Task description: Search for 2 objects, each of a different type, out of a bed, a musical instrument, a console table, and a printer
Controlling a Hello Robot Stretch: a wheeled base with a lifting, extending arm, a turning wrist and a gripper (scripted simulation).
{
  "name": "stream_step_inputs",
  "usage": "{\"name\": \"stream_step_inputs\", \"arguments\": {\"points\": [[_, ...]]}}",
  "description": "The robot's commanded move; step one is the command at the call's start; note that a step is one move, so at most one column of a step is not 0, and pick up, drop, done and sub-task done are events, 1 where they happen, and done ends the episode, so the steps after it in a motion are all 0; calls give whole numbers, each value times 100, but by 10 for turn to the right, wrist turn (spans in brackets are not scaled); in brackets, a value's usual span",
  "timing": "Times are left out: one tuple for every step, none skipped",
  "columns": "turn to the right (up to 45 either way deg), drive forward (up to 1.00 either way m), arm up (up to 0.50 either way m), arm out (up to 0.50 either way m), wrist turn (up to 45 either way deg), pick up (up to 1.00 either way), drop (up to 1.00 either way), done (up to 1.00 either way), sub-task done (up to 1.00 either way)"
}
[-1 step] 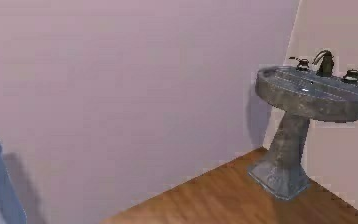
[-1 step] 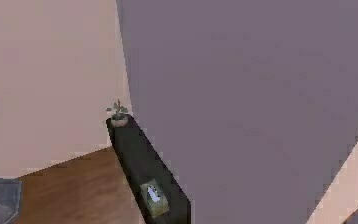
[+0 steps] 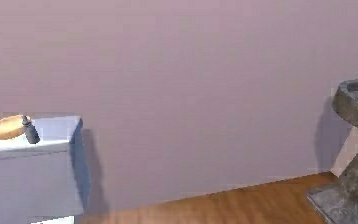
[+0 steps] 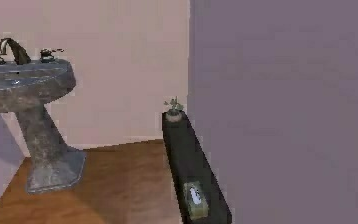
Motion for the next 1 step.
{"name": "stream_step_inputs", "arguments": {"points": [[0, 10, 0, 0, 0, 0, 0, 0, 0]]}}
